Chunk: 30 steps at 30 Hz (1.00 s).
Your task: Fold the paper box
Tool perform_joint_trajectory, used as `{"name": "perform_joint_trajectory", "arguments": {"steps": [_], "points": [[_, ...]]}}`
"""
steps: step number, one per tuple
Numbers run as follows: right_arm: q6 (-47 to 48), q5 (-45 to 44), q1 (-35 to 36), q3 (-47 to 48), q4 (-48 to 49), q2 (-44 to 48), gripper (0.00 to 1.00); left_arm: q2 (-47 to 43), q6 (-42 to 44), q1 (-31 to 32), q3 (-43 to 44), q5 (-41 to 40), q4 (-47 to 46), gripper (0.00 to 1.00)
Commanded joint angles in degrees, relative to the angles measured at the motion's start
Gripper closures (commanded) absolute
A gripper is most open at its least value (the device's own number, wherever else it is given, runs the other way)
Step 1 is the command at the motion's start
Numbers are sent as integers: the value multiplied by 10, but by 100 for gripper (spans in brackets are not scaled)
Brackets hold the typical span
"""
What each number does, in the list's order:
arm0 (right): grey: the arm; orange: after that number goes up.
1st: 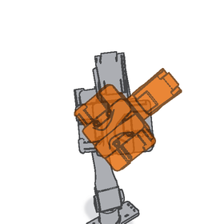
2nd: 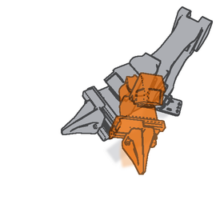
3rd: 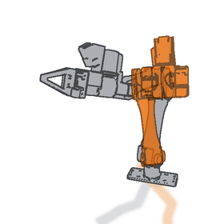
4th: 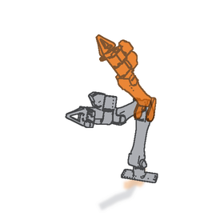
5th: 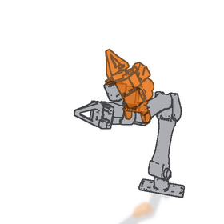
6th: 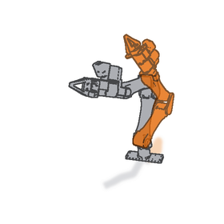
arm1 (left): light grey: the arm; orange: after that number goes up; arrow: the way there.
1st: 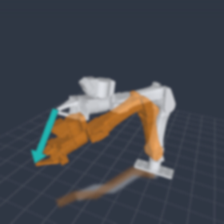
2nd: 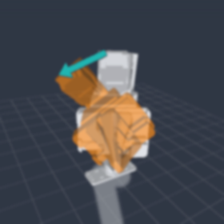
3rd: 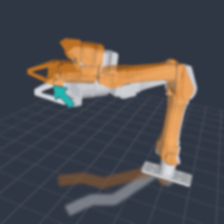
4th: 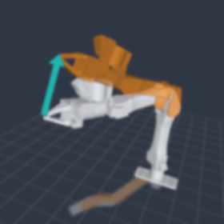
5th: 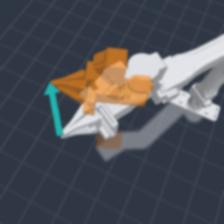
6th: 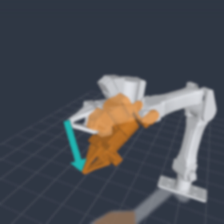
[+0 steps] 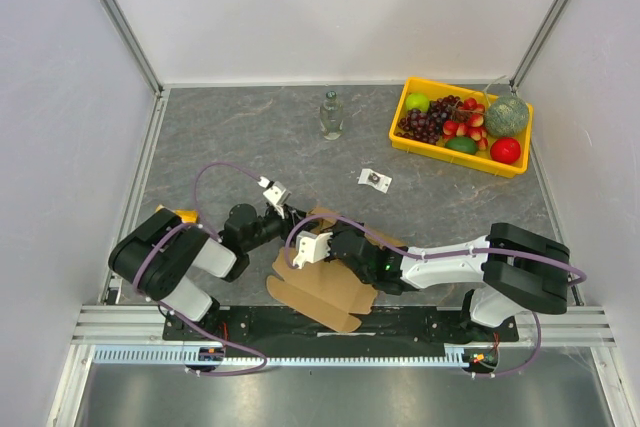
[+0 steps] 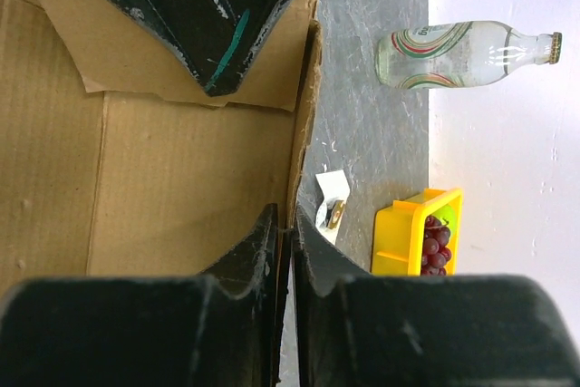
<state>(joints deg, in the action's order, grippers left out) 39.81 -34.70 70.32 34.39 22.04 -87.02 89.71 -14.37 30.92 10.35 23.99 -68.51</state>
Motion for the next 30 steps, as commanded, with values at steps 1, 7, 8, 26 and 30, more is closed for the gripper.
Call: {"name": "perform_joint_trajectory", "arguments": {"steps": [1,7,8,26,30], "points": [[-19,18,1,26,-2,20,84,-8,42,11,18,-35,26,57],[-30,22,1,30,-9,36,80,-23,54,23,22,-57,52,67],[-32,25,1,31,-10,39,80,-25,55,25,23,-61,58,69],[-67,55,3,44,-31,66,71,-44,77,53,43,-100,104,98],[-76,63,3,45,-24,73,67,-51,78,62,41,-115,99,98]]}}
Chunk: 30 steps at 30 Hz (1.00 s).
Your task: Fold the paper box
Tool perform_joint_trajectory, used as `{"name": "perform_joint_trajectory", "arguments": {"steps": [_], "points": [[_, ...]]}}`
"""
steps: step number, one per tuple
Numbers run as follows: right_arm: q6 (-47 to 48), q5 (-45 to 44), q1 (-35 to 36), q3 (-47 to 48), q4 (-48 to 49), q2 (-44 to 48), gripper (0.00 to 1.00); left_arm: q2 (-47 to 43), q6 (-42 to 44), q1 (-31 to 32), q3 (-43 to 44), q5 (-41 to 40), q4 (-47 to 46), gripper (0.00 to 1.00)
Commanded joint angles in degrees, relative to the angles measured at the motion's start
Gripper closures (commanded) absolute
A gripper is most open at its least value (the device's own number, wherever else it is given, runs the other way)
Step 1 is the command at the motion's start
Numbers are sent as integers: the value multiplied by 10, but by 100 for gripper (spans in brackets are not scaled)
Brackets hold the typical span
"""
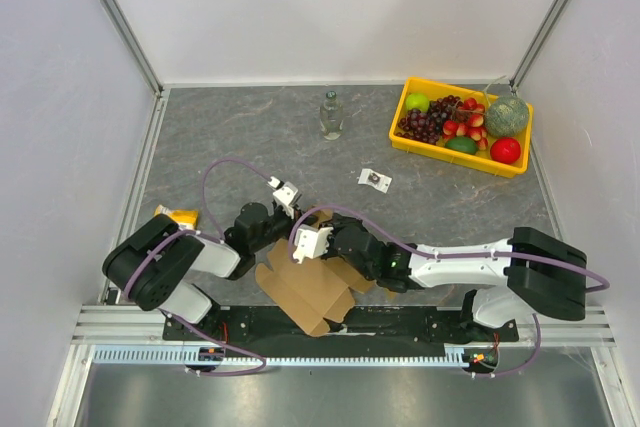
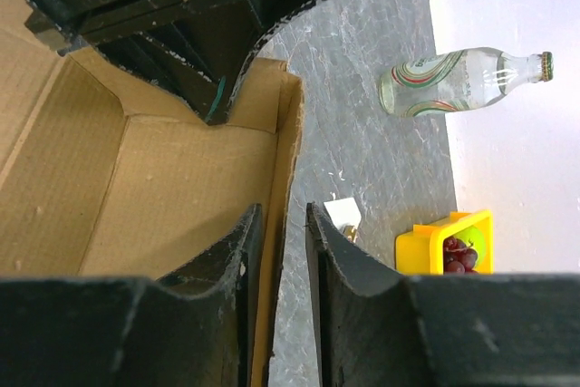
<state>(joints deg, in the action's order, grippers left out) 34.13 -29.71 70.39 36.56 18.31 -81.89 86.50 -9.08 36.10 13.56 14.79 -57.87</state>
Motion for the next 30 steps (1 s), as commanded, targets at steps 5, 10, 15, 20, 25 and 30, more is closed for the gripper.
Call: {"name": "perform_joint_trajectory", "arguments": {"steps": [5,10,15,20,25,30], "points": [[-35,24,3,26,21,31,64,-41,28,20,1,-44,-16,98],[-71,48,2,32,28,58,55,-63,18,24,-23,-63,-50,98],[-127,60,1,50,16,101,50,-60,8,25,-53,-86,-115,98],[-179,85,-4,69,6,141,47,-2,15,26,-77,-122,-254,98],[-209,70,-26,67,10,157,45,84,27,32,-71,-139,-376,98],[-295,71,-92,77,-24,142,45,108,43,63,-56,-179,-375,98]]}}
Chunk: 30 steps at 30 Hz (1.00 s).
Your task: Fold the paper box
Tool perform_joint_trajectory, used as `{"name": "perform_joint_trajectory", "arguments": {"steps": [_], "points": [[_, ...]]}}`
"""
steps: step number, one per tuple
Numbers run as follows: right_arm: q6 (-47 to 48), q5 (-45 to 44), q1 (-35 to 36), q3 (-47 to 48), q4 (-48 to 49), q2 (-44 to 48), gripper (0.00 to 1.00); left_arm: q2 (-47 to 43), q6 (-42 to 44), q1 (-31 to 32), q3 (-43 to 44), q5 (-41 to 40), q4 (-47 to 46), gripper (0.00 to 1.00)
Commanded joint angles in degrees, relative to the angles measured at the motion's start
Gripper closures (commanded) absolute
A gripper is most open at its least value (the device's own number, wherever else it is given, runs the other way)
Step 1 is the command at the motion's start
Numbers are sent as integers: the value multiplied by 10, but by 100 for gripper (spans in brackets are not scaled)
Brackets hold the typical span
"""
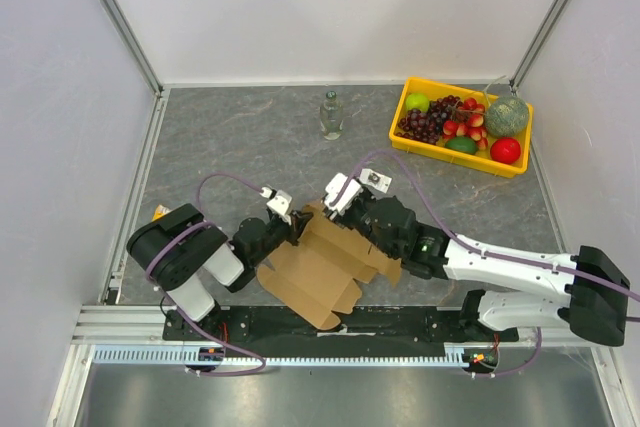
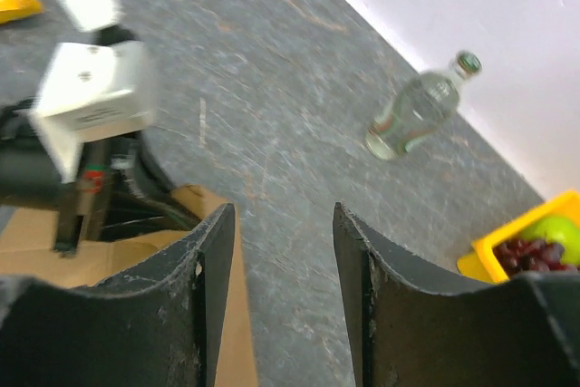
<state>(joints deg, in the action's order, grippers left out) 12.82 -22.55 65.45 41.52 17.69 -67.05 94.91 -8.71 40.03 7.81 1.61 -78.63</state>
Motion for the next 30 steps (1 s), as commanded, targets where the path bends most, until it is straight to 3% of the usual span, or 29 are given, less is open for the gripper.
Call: {"name": "perform_joint_trajectory", "arguments": {"steps": [1,16,26,30], "points": [[-102,11,-65,32,-26,-12,46,21,43,27,1,-53,-167,98],[-274,252,-230,94,-65,-168,56,-31,47,51,-23,-93,-167,89],[-281,315,-234,95,-64,-237,55,-37,40,56,-30,-100,-167,80],[-281,343,-234,88,-65,-247,55,-34,37,56,-34,-106,-167,70]]}}
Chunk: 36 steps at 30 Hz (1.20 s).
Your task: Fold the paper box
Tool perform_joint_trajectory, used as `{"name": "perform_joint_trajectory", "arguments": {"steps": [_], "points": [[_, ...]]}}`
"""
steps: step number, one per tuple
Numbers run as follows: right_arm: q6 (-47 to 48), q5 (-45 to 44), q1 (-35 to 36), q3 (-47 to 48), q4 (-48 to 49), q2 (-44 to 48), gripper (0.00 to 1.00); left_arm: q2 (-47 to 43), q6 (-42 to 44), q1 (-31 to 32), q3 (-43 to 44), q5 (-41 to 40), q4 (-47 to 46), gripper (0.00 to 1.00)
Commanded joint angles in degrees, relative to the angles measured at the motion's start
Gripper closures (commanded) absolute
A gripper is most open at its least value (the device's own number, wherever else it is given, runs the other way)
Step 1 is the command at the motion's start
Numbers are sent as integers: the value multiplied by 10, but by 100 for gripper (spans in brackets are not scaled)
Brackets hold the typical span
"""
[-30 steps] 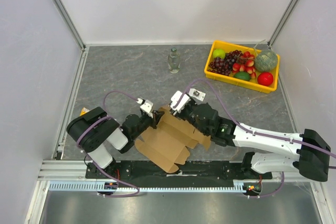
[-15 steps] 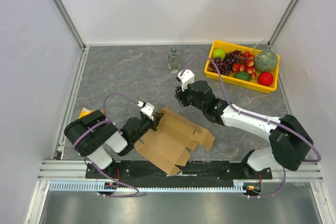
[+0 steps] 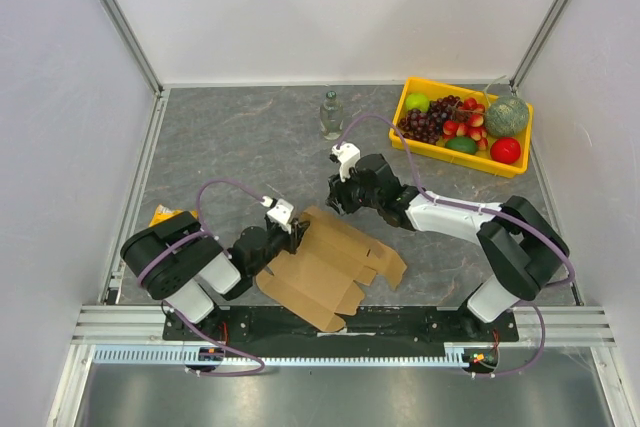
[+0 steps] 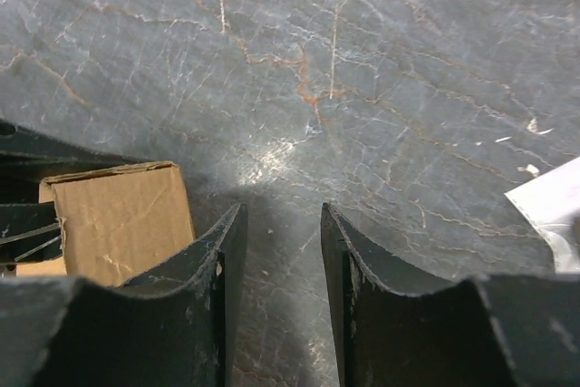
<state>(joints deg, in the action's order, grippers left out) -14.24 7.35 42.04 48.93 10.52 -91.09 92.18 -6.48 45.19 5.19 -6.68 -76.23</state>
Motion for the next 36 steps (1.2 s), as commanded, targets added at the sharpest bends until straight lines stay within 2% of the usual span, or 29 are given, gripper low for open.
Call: {"name": "perform_joint_trajectory", "arguments": {"steps": [1,15,28,31,36], "points": [[-11,48,1,11,8,-7,54,-8,14,5,-9,-25,-191,68],[-5,97,1,-23,20,28,55,-73,-14,5,-45,-14,-169,53],[6,128,11,-42,37,50,56,-248,-48,6,-49,3,79,52],[8,128,19,-40,38,50,56,-268,-52,8,-51,7,107,55],[8,117,22,-39,41,58,56,-263,-55,6,-65,18,112,74]]}}
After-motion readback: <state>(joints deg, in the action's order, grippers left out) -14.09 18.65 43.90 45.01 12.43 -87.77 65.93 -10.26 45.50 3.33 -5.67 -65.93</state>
